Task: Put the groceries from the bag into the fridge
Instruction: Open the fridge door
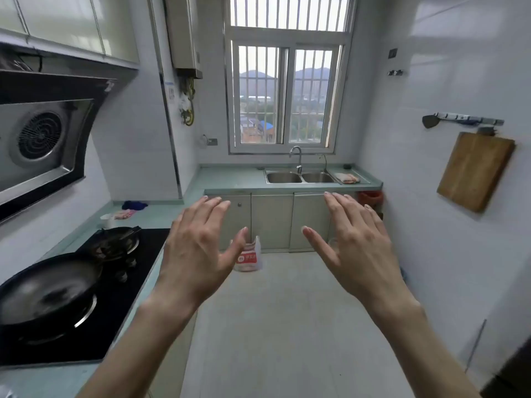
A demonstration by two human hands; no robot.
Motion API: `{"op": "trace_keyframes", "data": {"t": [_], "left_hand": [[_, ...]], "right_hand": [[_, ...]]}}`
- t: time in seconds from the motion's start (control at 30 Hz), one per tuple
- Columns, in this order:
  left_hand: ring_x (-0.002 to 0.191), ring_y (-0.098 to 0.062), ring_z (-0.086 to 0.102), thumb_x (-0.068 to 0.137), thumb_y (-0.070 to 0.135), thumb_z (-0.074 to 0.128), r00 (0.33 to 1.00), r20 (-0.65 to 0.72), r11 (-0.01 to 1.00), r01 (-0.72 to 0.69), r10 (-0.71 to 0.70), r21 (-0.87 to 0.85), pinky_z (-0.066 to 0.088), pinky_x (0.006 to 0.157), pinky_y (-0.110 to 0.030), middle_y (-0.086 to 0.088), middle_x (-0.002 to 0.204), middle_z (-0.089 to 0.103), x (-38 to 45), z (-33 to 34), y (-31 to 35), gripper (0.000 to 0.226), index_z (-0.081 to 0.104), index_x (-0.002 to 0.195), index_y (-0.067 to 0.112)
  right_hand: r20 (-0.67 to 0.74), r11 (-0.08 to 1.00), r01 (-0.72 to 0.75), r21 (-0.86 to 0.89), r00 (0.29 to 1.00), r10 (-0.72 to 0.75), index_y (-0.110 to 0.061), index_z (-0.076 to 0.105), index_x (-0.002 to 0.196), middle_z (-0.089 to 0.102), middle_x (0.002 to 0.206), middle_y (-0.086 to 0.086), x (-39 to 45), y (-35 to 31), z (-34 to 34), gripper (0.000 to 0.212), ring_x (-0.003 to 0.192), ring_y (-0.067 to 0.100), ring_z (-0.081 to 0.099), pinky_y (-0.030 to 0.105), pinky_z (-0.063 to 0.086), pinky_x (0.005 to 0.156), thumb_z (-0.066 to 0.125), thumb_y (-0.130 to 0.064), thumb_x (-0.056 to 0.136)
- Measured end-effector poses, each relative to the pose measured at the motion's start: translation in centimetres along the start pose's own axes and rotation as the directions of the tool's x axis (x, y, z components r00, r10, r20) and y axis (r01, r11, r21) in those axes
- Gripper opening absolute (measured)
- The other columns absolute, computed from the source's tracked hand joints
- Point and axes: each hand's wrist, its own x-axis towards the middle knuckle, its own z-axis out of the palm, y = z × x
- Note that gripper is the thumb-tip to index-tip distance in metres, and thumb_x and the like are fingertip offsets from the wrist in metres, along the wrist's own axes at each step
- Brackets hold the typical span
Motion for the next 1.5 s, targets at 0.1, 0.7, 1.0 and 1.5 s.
{"op": "trace_keyframes", "data": {"t": [0.1, 0.7, 1.0, 1.5], "left_hand": [[0.144, -0.020, 0.042, 0.097, 0.063, 0.038, 1.000, -0.002, 1.000, 0.004, -0.004, -0.023, 0.038, 0.116, -0.042, -0.003, 0.148, 0.055, 0.6, 0.8, -0.4, 0.069, 0.052, 0.145, 0.017], [0.142, -0.019, 0.045, 0.096, 0.061, 0.039, 0.996, 0.033, 0.997, -0.082, 0.082, -0.001, 0.038, 0.116, -0.040, 0.000, 0.146, 0.056, 13.6, 14.5, -0.4, 0.065, 0.054, 0.143, 0.018], [0.140, -0.019, 0.046, 0.097, 0.059, 0.040, 0.996, -0.001, 0.996, -0.088, 0.088, -0.027, 0.038, 0.114, -0.039, -0.001, 0.144, 0.058, 23.2, 22.1, 1.2, 0.063, 0.056, 0.142, 0.017], [0.135, -0.023, 0.052, 0.097, 0.053, 0.048, 0.974, -0.018, 0.958, -0.226, 0.227, -0.174, 0.042, 0.114, -0.042, -0.002, 0.139, 0.061, 37.7, 37.8, 2.2, 0.058, 0.060, 0.138, 0.014]], "right_hand": [[-0.016, 1.000, -0.023, 0.004, 1.000, 0.023, -0.015, 0.042, 0.155, 0.051, 0.155, 0.006, 0.5, 0.0, 0.5, 0.078, 0.147, 0.024, 0.043, 0.046, 0.031, 0.124, 0.032, -0.069, 0.101], [0.066, 0.998, 0.005, -0.055, 0.998, -0.002, -0.021, 0.044, 0.155, 0.052, 0.155, 0.005, 10.7, 7.6, 12.2, 0.080, 0.148, 0.023, 0.044, 0.048, 0.032, 0.124, 0.021, -0.074, 0.100], [0.044, 0.999, -0.020, -0.047, 0.999, 0.023, -0.019, 0.048, 0.152, 0.054, 0.153, 0.004, 17.9, 14.3, 18.3, 0.075, 0.146, 0.024, 0.045, 0.045, 0.032, 0.123, 0.029, -0.070, 0.101], [0.050, 0.970, -0.148, -0.195, 0.986, 0.161, -0.020, 0.048, 0.153, 0.054, 0.152, 0.003, 28.7, 23.4, 28.1, 0.075, 0.146, 0.024, 0.044, 0.047, 0.028, 0.125, 0.029, -0.070, 0.101]]}}
